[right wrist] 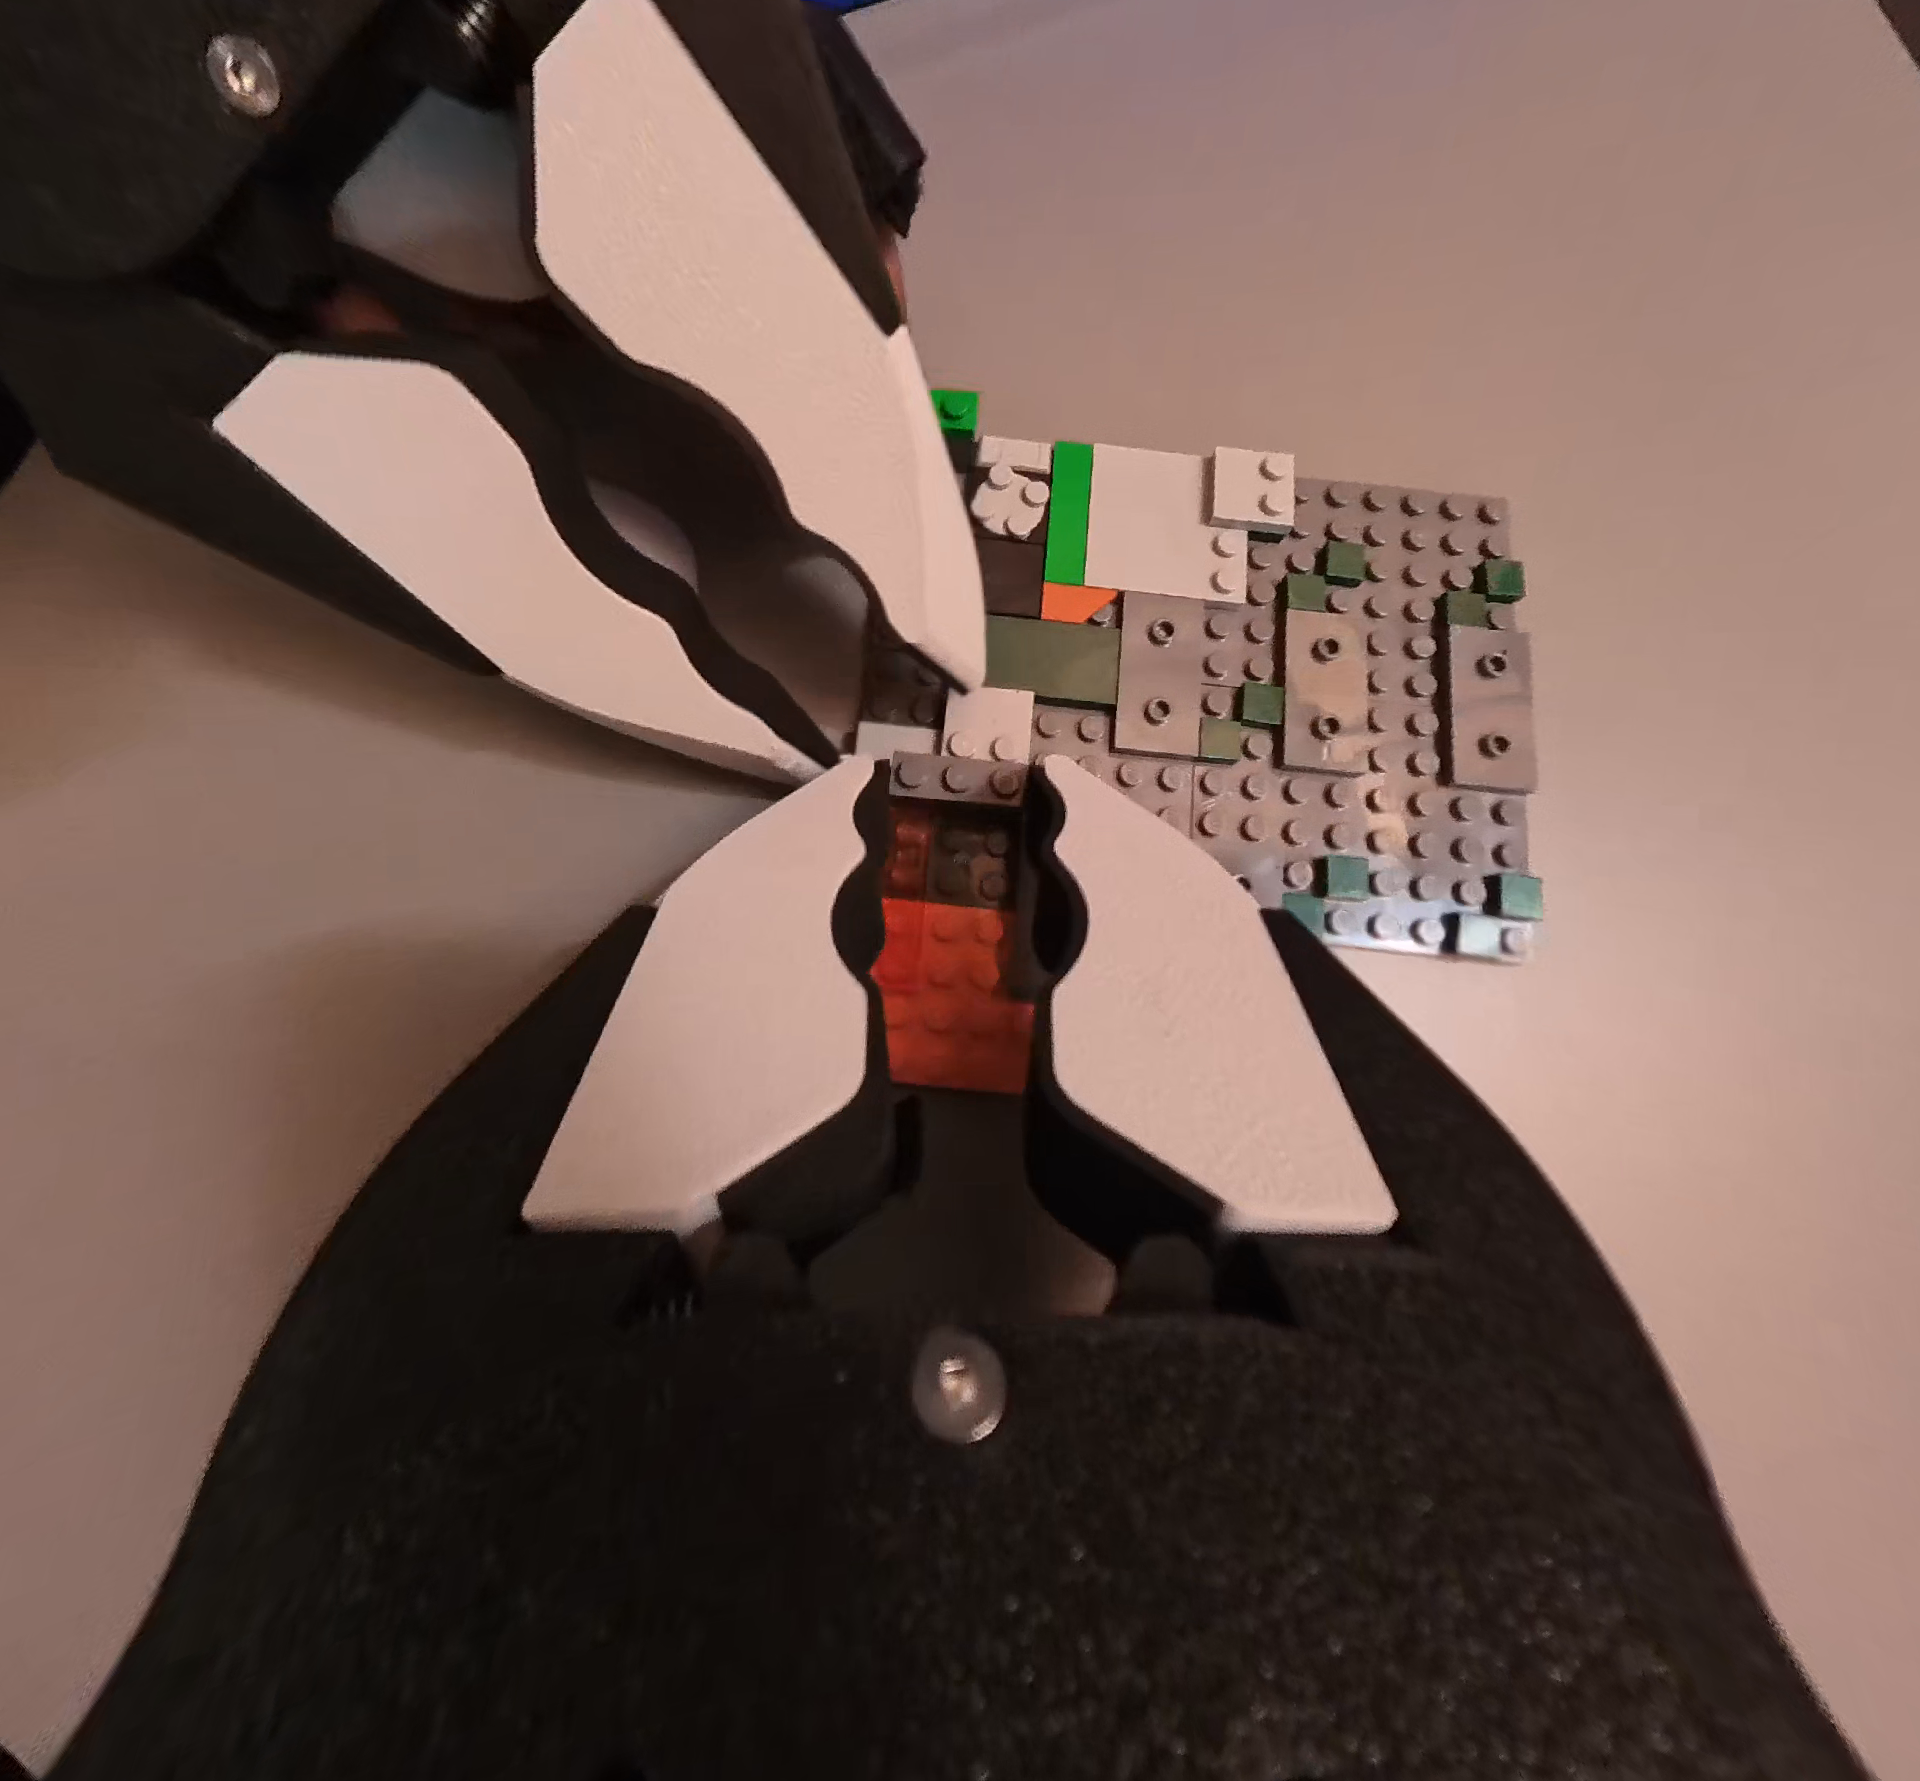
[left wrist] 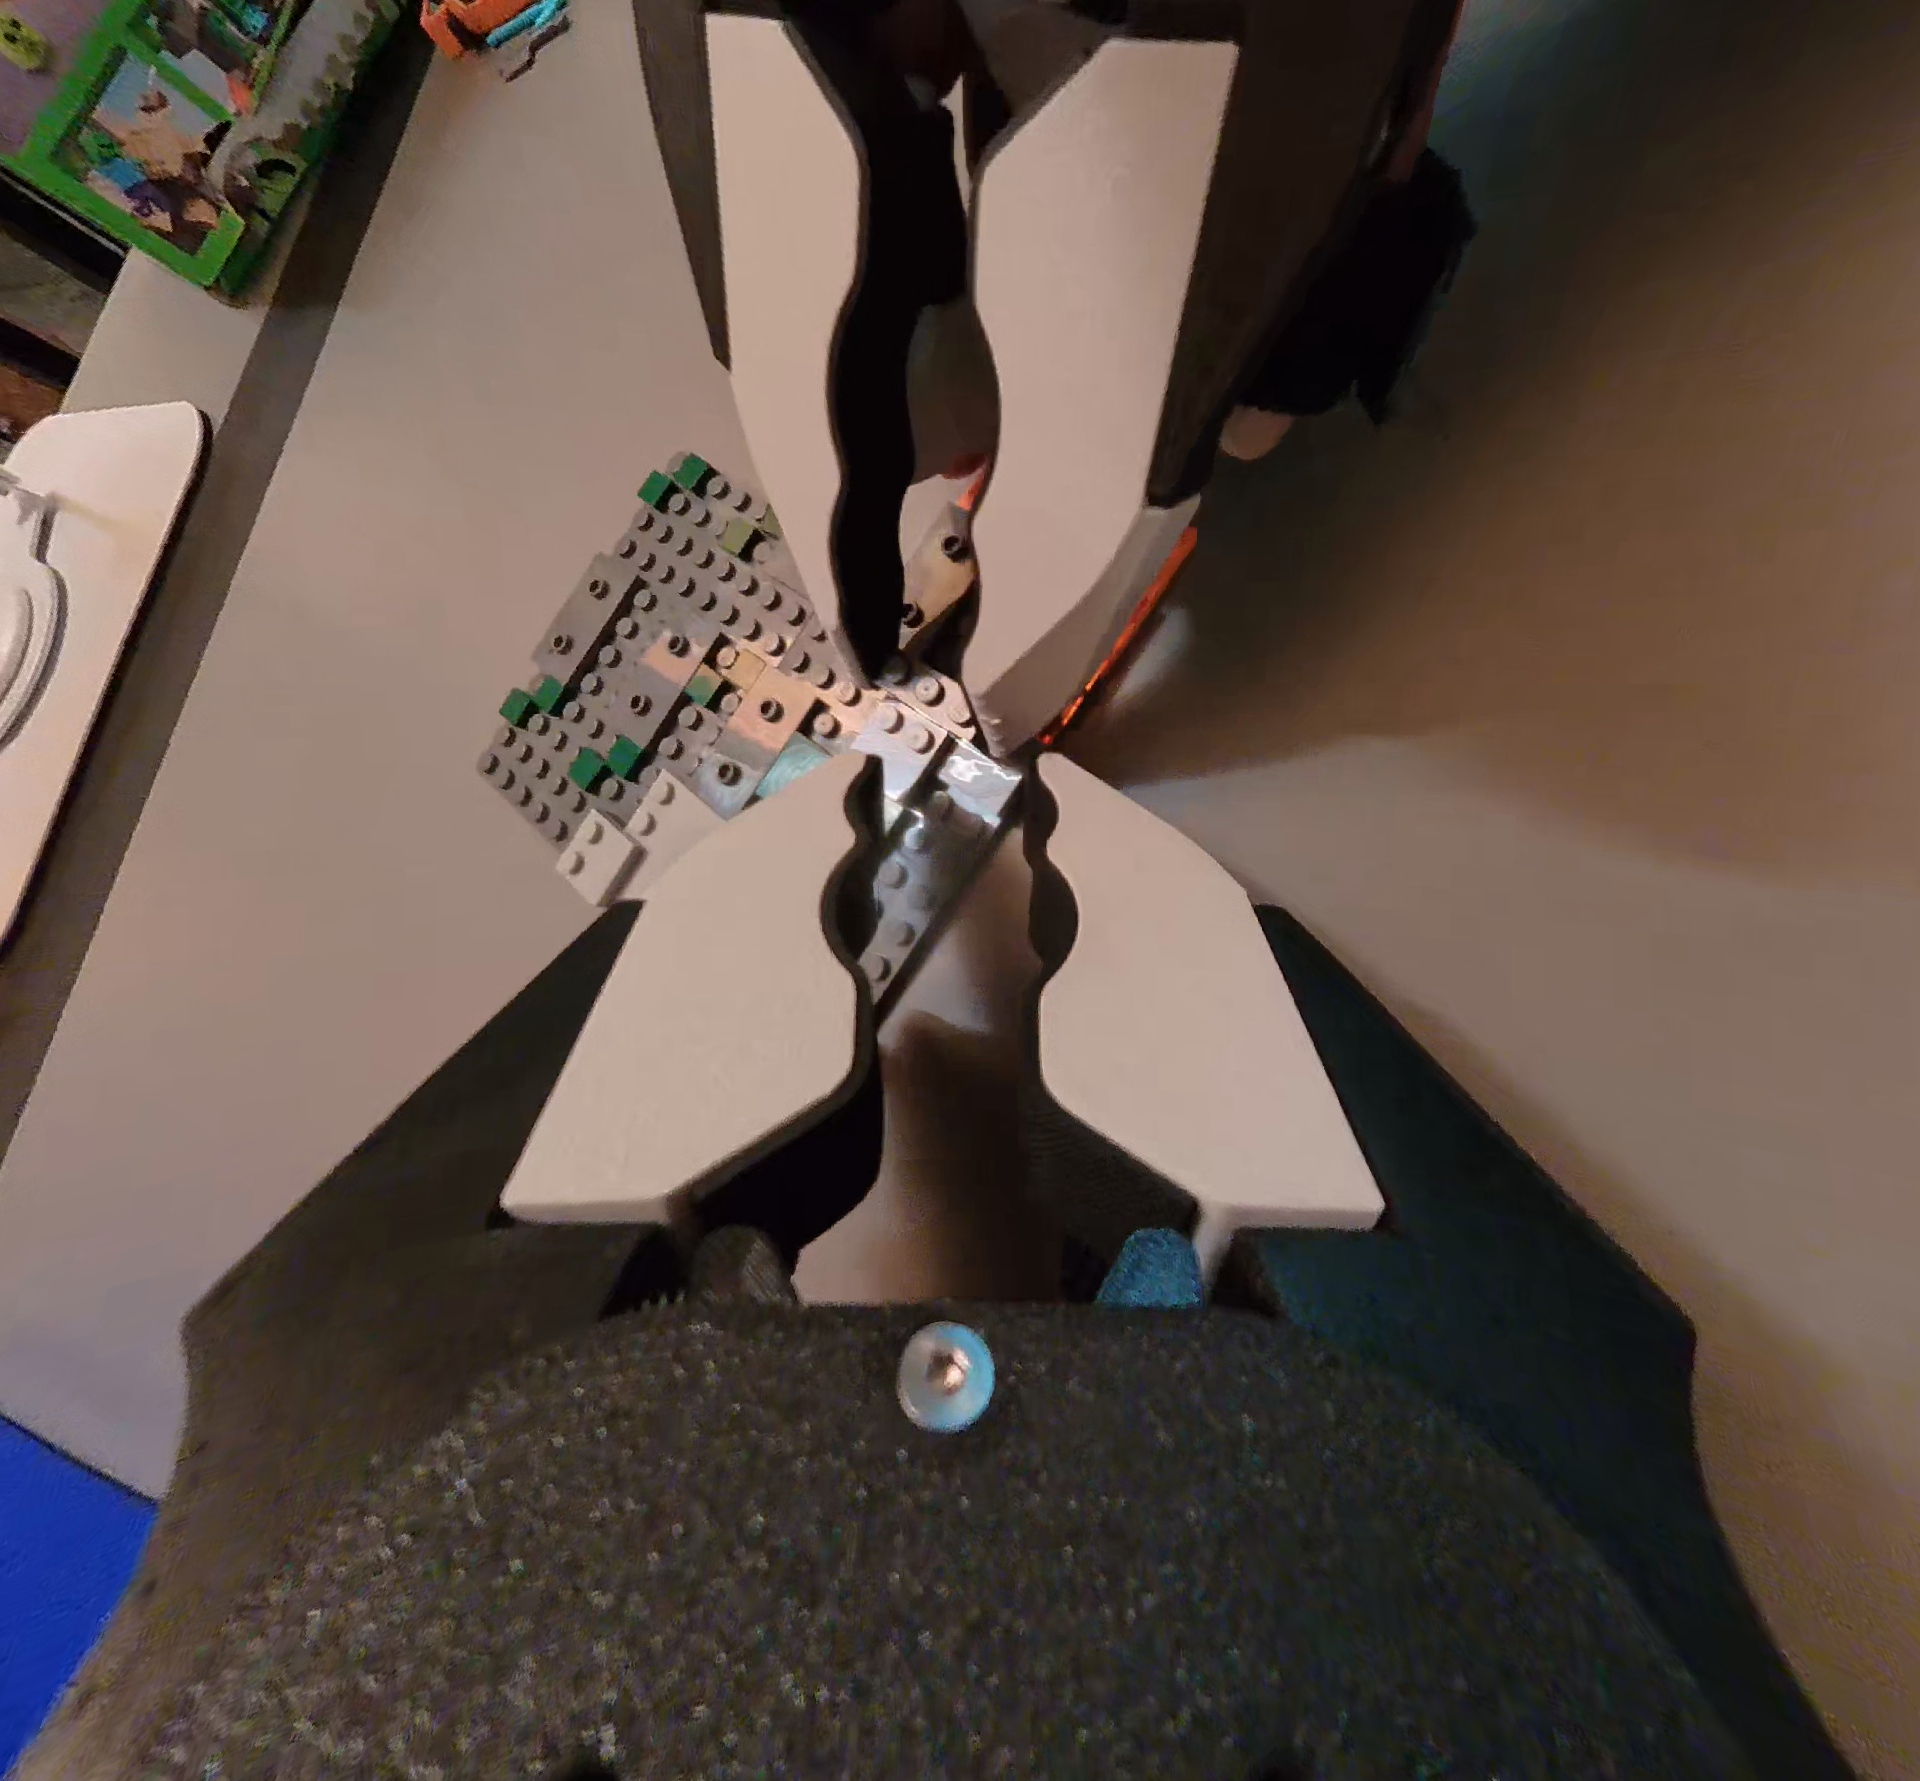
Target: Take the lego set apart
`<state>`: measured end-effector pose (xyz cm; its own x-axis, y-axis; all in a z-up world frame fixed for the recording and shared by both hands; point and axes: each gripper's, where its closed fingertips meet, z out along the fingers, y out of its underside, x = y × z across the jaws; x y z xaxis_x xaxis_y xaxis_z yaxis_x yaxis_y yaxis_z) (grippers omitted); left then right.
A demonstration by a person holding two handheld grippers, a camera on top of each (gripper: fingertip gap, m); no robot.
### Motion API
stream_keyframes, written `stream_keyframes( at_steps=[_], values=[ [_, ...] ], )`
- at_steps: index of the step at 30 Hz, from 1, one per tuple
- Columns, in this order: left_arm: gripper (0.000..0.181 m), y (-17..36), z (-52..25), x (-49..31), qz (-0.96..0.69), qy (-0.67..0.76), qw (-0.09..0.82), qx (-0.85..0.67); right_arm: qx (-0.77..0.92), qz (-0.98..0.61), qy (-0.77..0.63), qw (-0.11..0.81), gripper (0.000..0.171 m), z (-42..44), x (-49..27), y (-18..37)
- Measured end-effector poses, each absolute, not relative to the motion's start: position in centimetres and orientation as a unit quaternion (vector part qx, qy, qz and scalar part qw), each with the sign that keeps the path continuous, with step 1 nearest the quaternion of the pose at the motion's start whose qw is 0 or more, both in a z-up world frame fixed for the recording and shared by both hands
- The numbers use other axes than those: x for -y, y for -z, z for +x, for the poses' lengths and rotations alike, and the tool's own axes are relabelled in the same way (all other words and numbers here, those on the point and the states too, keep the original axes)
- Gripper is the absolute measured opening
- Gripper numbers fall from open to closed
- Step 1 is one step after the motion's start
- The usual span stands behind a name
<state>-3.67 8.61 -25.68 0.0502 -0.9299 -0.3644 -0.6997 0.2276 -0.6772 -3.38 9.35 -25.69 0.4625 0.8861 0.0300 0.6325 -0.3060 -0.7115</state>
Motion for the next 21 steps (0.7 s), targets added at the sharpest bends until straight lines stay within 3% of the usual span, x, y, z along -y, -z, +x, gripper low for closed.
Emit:
stream_keyframes(
  at_steps=[5,10,21],
  values=[
    [0.025,25.5,-3.9,-9.5,-0.598,0.106,0.389,-0.693,0.490,-0.777,-0.219,0.328,0.024,-3.5,-8.5,25.7],
    [0.018,25.6,-3.9,-8.4,-0.576,0.115,0.337,-0.736,0.490,-0.777,-0.249,0.307,0.024,-3.7,-7.9,25.5],
    [0.021,26.3,-4.2,-6.8,-0.539,0.148,0.193,-0.806,0.570,-0.723,-0.237,0.309,0.024,-3.8,-6.6,25.6]
  ],
)
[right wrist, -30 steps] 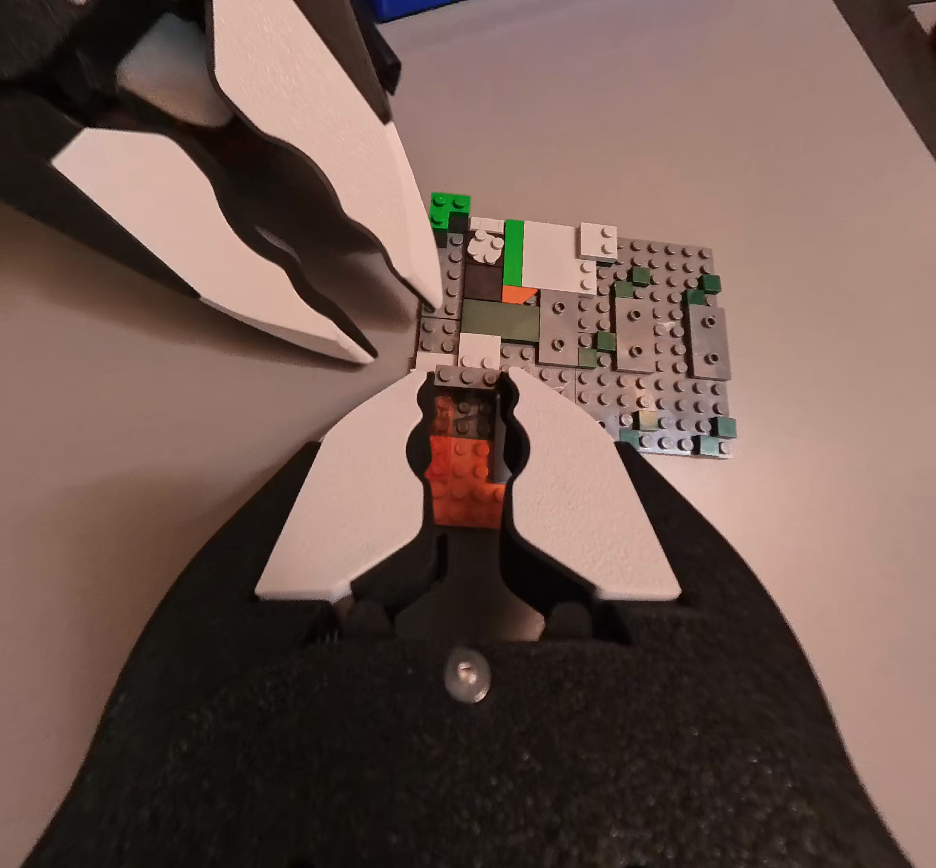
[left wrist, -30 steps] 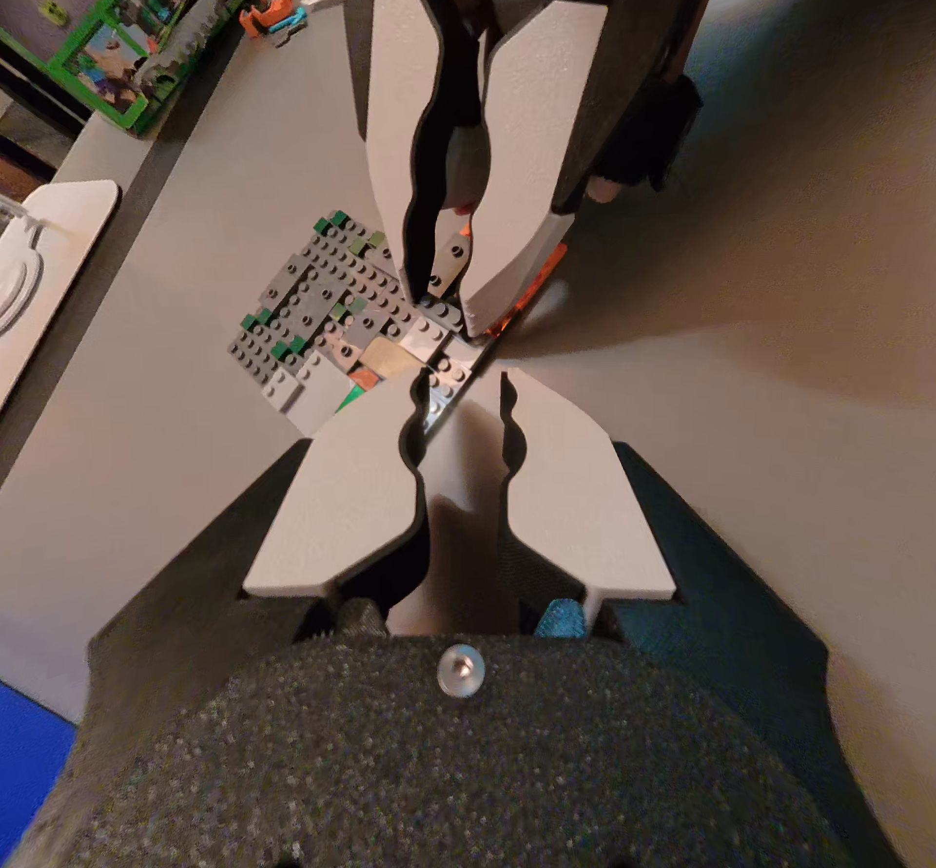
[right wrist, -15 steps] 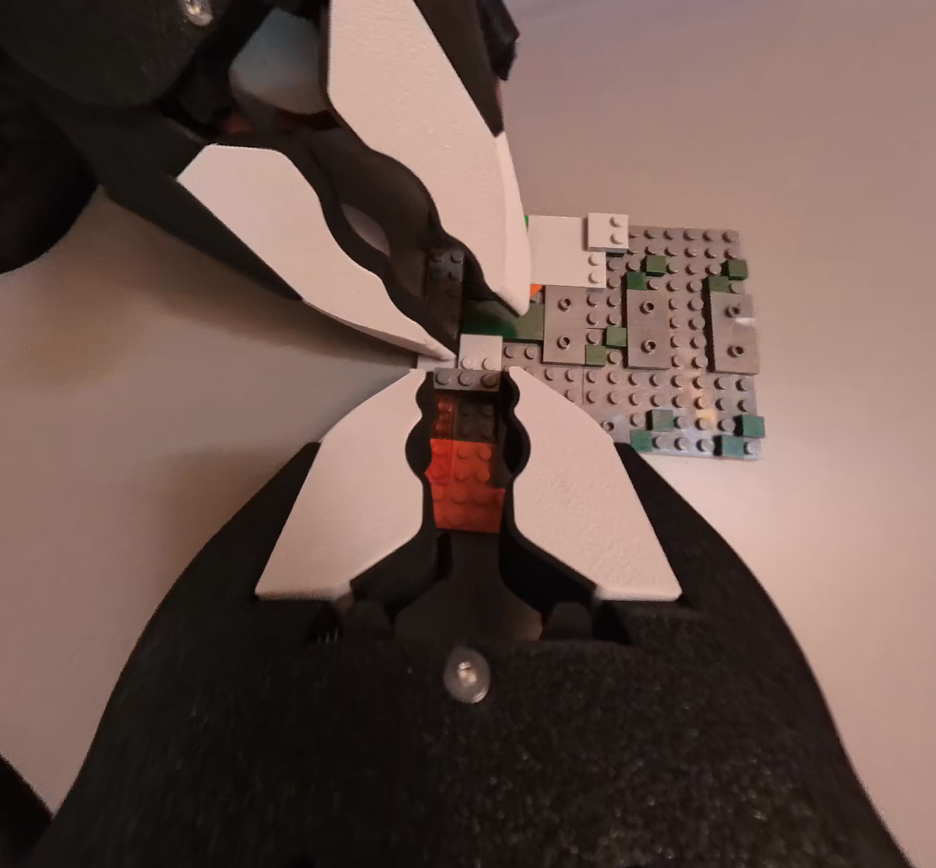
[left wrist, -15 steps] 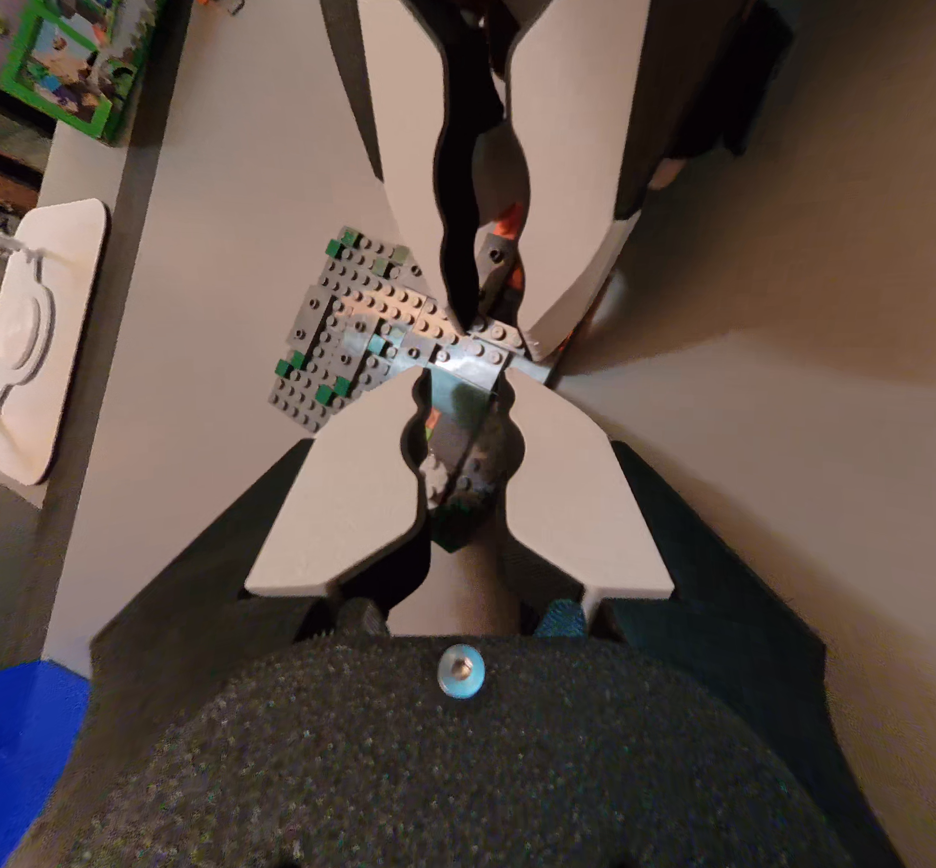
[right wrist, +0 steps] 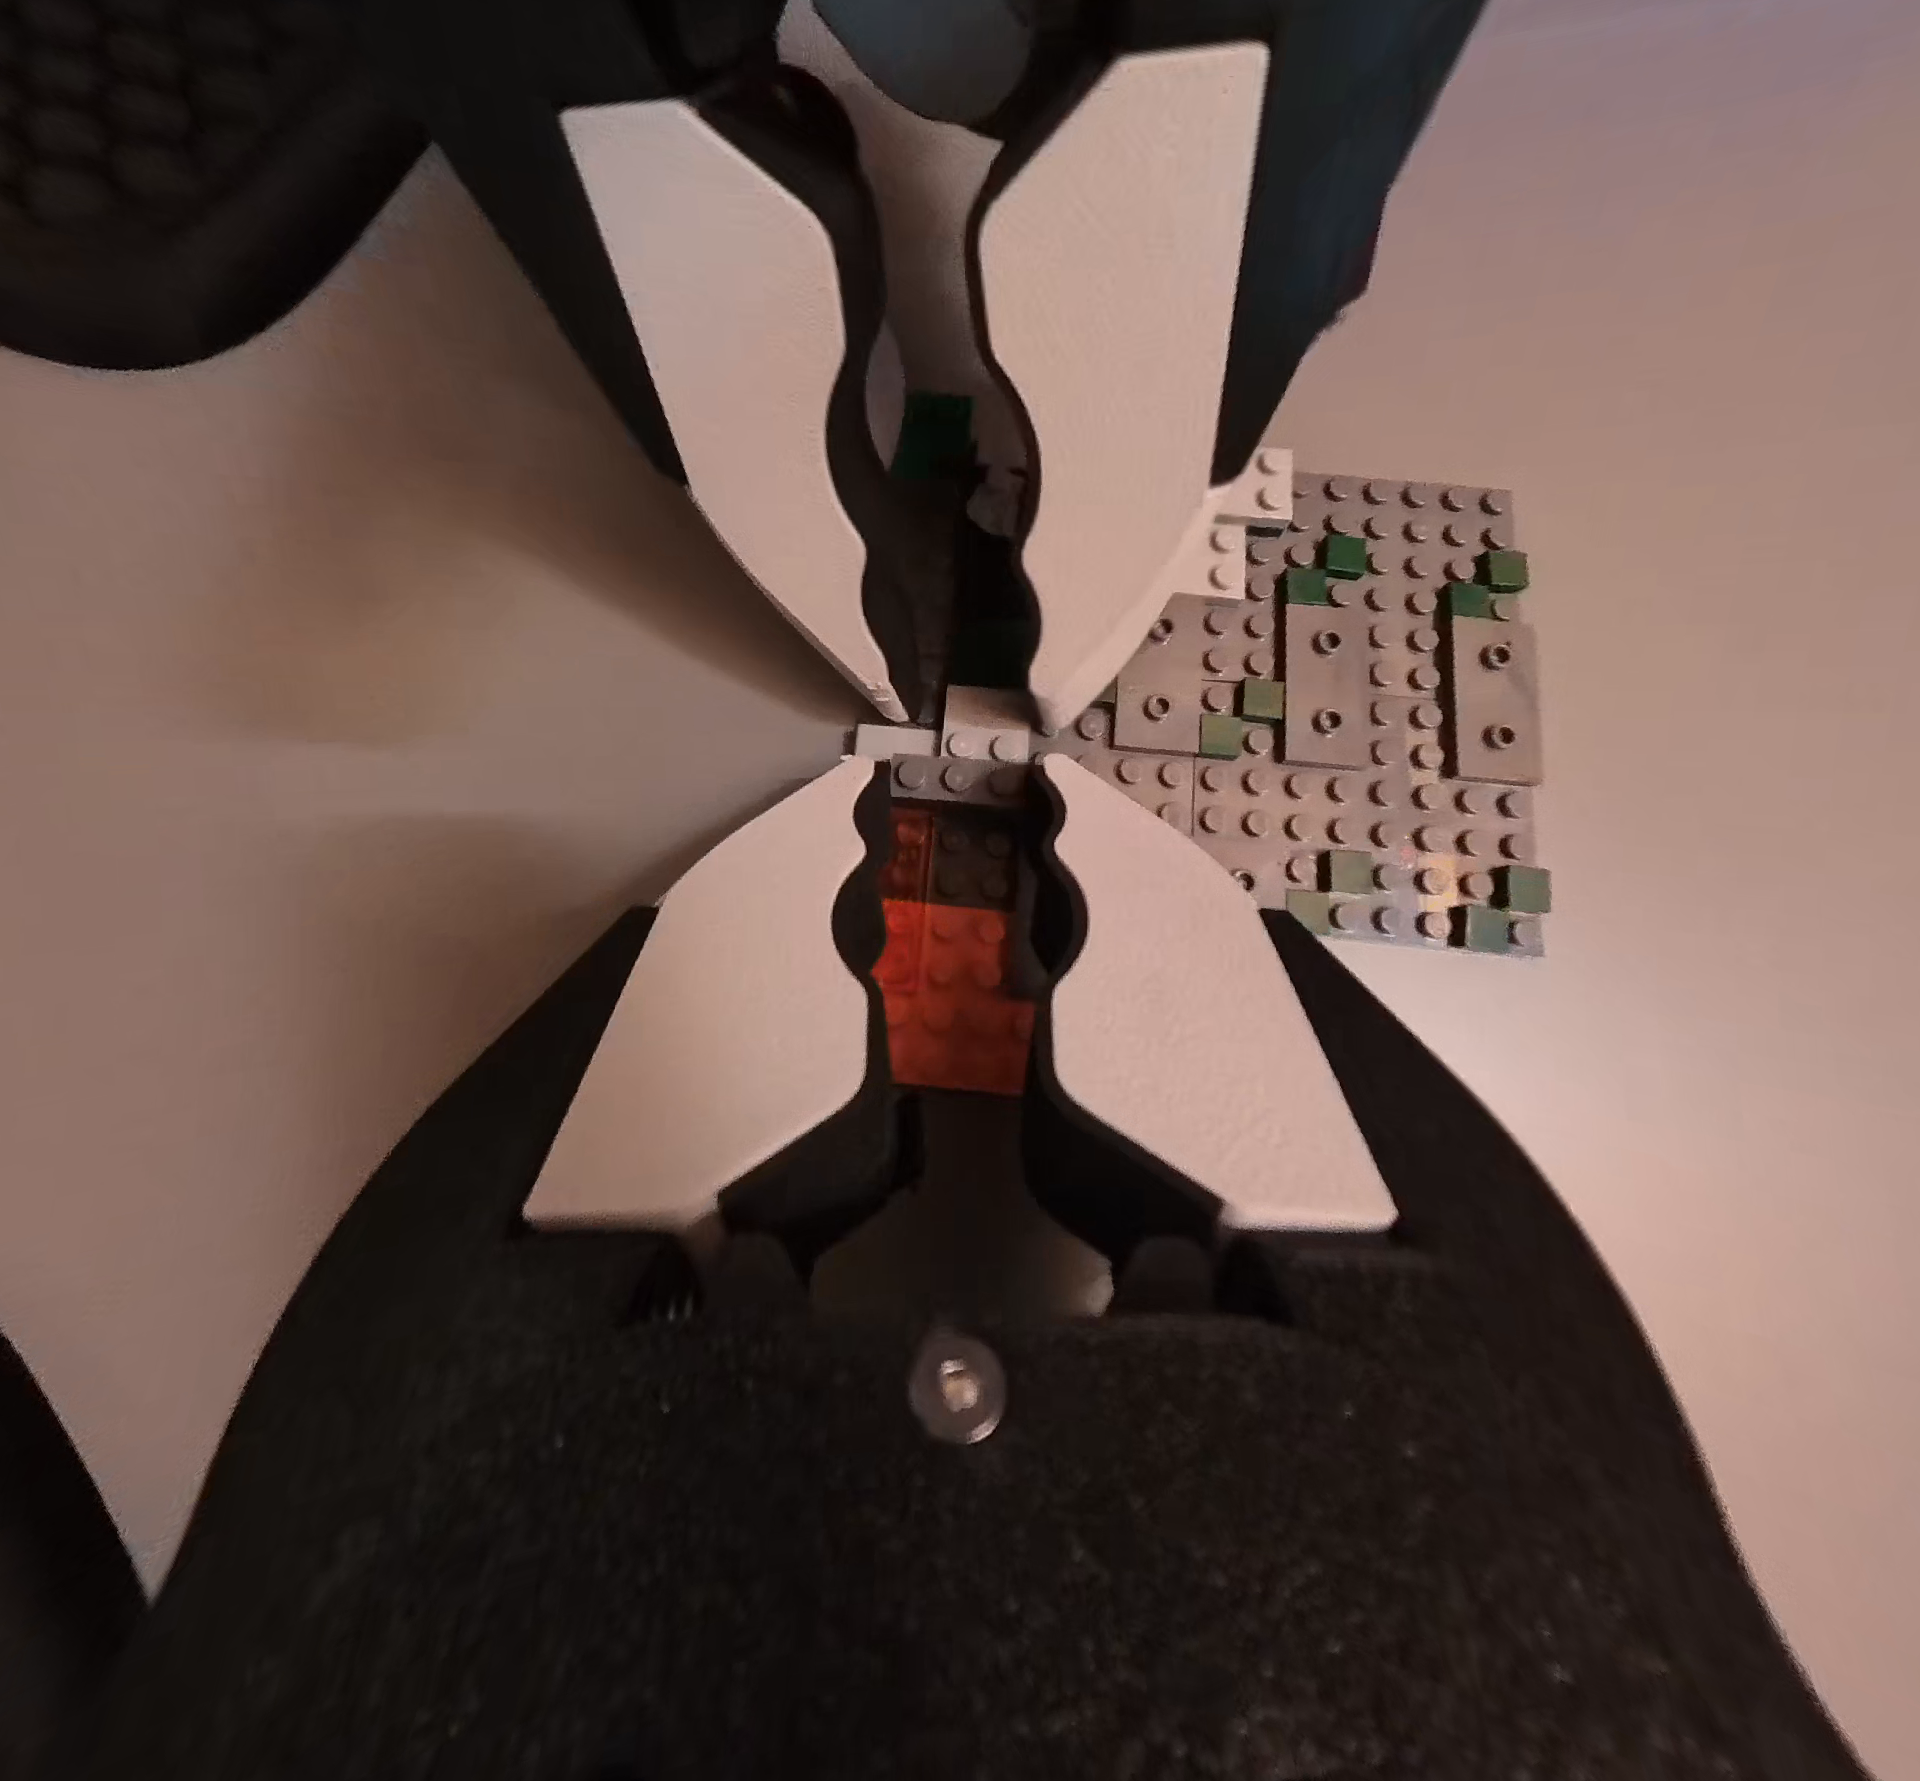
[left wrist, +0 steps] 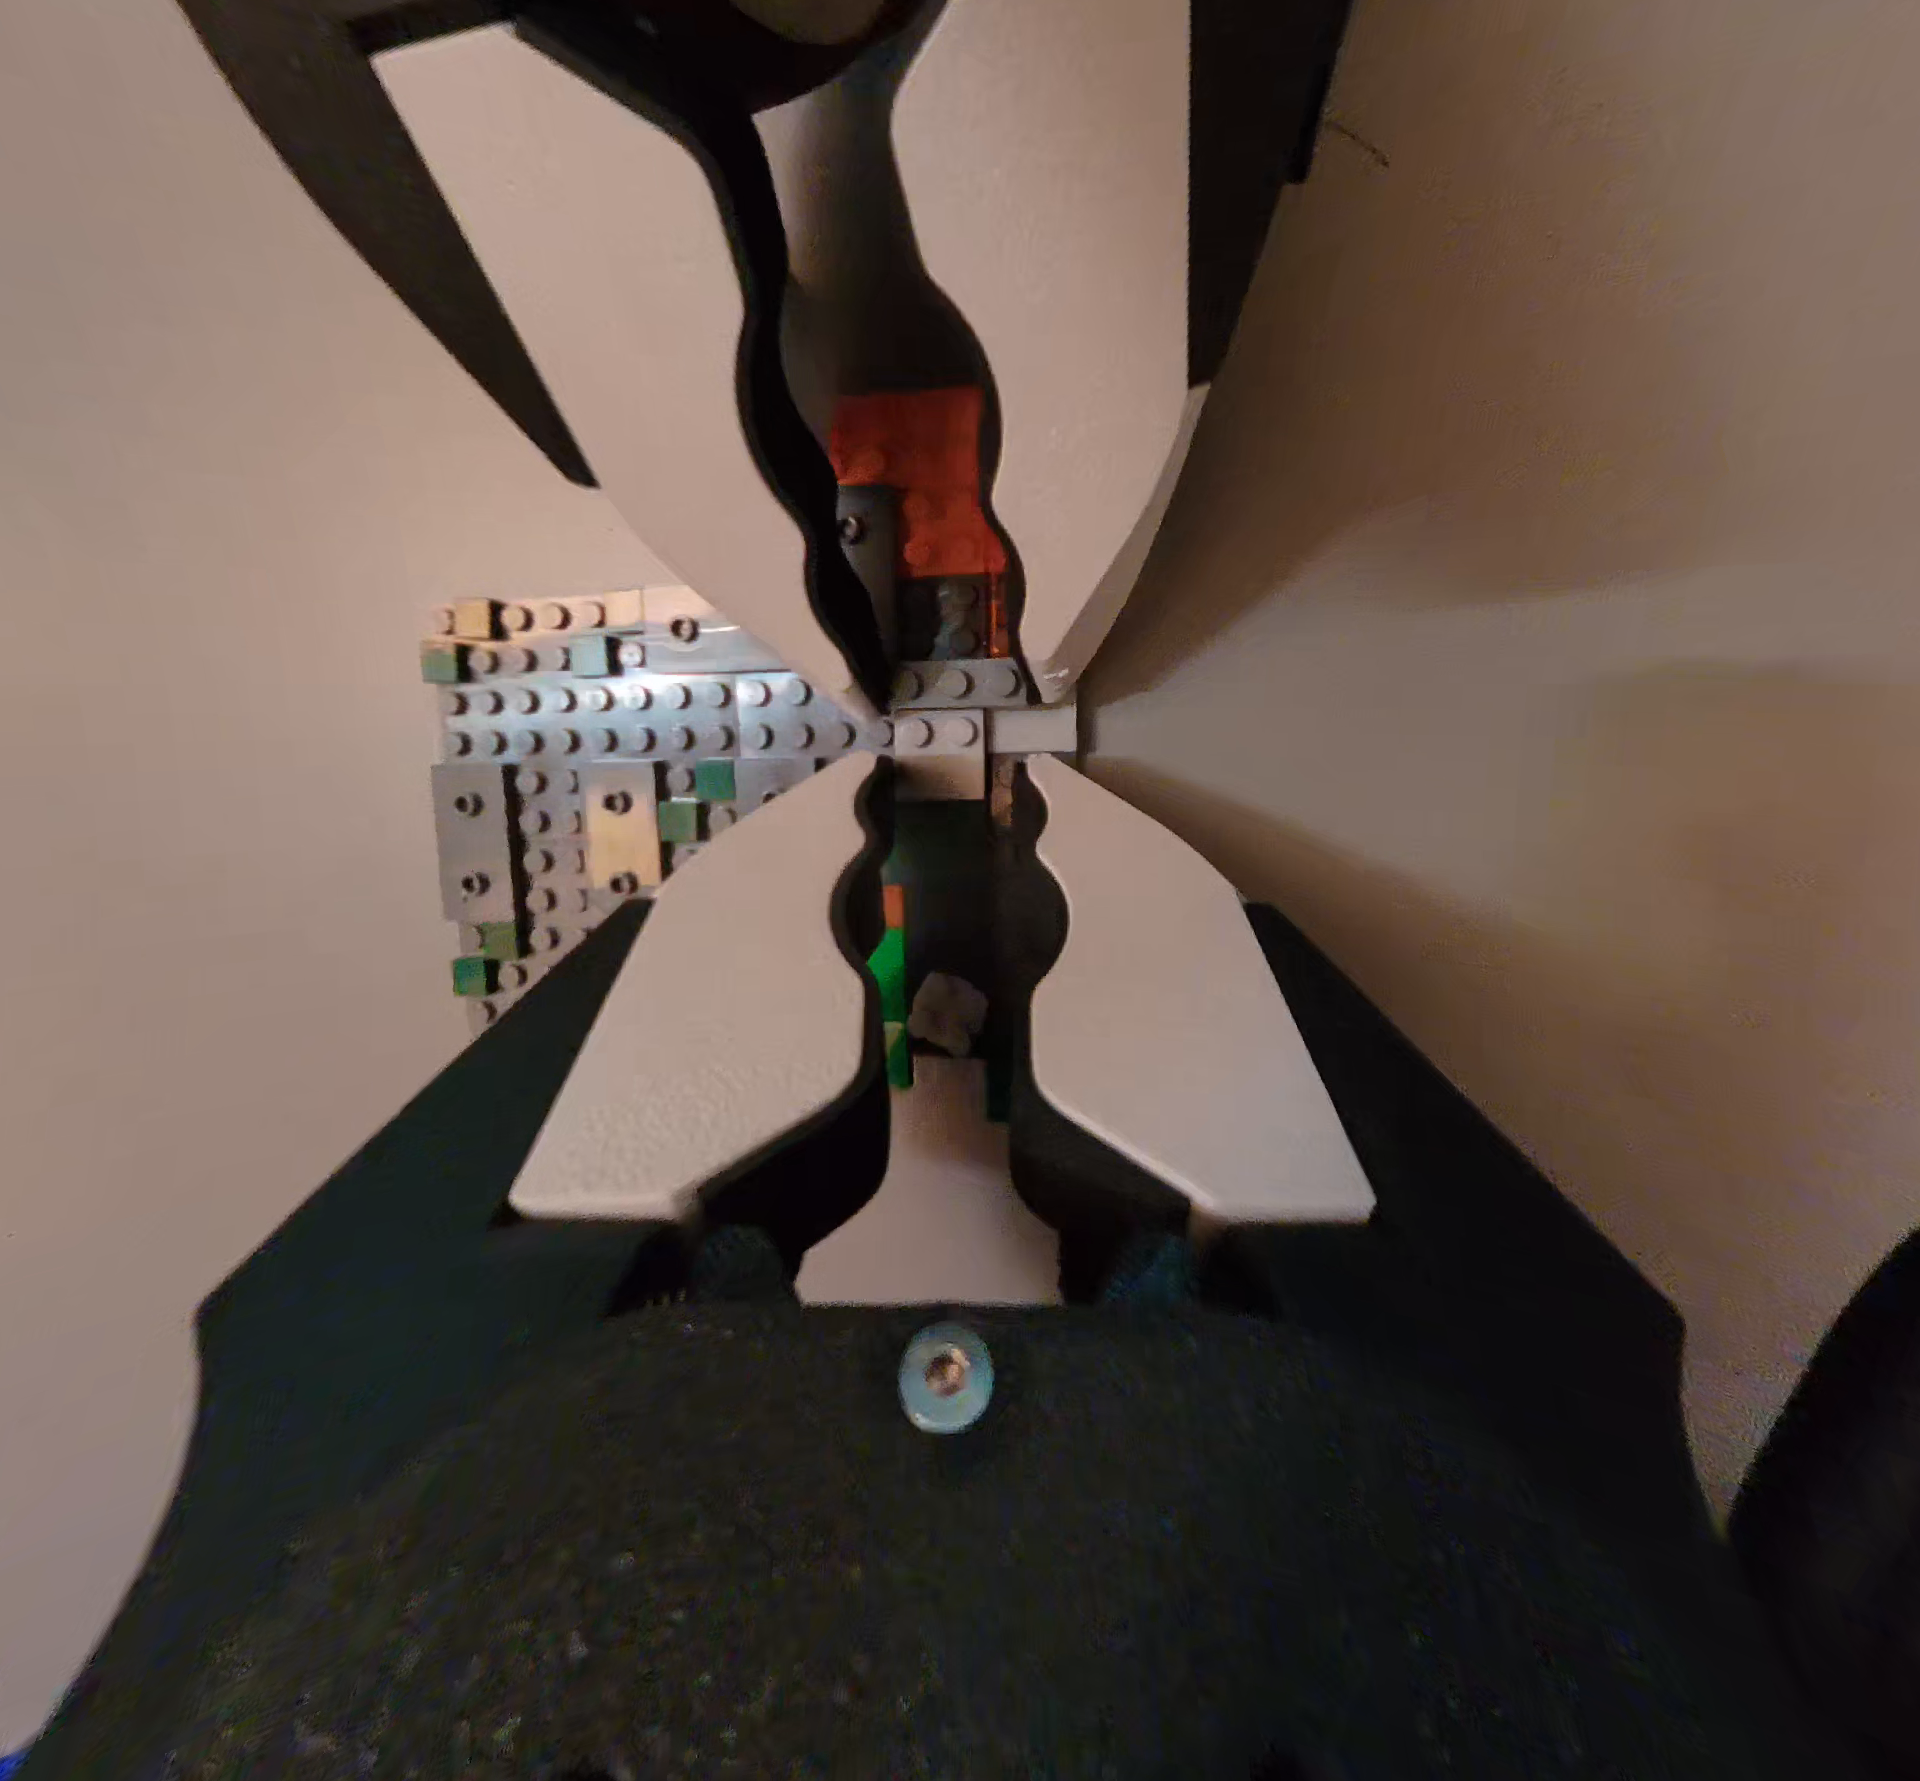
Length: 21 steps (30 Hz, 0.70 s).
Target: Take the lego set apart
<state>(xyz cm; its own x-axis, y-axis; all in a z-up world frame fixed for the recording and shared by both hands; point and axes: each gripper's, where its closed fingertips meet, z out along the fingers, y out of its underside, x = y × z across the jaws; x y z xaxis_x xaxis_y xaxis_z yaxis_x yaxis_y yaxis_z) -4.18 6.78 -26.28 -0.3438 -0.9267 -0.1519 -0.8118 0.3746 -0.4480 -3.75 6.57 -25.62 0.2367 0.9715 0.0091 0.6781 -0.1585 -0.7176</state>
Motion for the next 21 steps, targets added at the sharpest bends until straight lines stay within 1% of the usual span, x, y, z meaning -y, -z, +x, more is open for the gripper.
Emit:
stream_keyframes(
  at_steps=[7,13,14,15,16,18,21],
  values=[
    [0.021,26.4,-4.0,-6.7,-0.556,0.160,0.158,-0.800,0.561,-0.725,-0.255,0.306,0.024,-3.6,-6.5,25.6],
    [0.021,26.4,-3.9,-6.6,-0.551,0.154,0.155,-0.806,0.513,-0.758,-0.283,0.288,0.023,-3.5,-6.5,25.5],
    [0.021,26.5,-3.9,-6.6,-0.550,0.157,0.157,-0.805,0.494,-0.757,-0.311,0.294,0.024,-3.7,-6.5,24.8],
    [0.022,26.5,-3.9,-6.6,-0.549,0.159,0.159,-0.805,0.462,-0.748,-0.362,0.310,0.024,-3.9,-6.6,23.0],
    [0.021,26.5,-3.9,-6.6,-0.550,0.159,0.162,-0.804,0.453,-0.745,-0.368,0.323,0.024,-3.5,-6.9,21.7],
    [0.021,26.4,-3.9,-6.6,-0.552,0.162,0.169,-0.800,0.479,-0.752,-0.274,0.361,0.024,-1.5,-8.4,21.2],
    [0.021,26.4,-3.9,-6.6,-0.556,0.169,0.172,-0.796,0.447,-0.762,-0.281,0.374,0.024,0.4,-9.1,21.0]
  ],
)
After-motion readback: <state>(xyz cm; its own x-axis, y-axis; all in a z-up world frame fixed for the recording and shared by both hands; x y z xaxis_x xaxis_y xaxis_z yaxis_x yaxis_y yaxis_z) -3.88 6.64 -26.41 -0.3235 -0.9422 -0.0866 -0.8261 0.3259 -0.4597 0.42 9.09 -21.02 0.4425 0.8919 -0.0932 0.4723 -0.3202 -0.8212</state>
